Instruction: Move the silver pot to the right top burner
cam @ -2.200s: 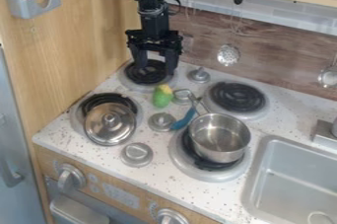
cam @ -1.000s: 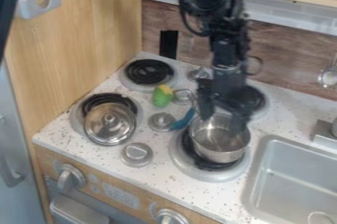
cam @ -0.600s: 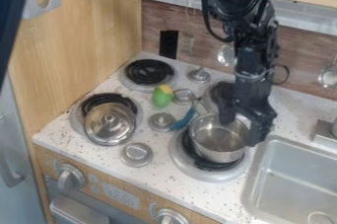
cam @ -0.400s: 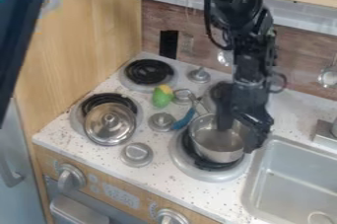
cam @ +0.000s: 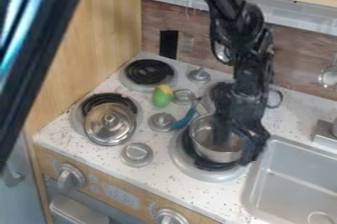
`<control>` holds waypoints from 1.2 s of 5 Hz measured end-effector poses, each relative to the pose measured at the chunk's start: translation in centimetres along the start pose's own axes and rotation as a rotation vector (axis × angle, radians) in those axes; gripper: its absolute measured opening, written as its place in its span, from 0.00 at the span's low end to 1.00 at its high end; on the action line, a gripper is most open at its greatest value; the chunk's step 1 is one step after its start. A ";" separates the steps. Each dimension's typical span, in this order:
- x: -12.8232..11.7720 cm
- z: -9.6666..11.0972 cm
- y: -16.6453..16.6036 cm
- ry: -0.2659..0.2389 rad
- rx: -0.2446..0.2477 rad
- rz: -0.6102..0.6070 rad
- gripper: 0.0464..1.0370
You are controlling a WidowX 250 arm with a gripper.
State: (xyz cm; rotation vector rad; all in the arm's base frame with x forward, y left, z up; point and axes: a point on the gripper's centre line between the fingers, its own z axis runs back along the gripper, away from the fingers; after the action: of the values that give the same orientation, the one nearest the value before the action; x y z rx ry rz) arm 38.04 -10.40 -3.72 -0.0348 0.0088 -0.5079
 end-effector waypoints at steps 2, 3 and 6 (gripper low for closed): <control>-0.2 -0.7 0.0 0.020 -0.004 0.023 0.29; -0.1 -0.7 0.2 0.016 0.006 0.025 0.10; -0.1 2.3 -0.1 -0.170 0.041 0.032 0.02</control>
State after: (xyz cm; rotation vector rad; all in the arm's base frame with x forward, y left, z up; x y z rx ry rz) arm 37.95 -10.32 -1.41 -0.0377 -0.1673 -0.4721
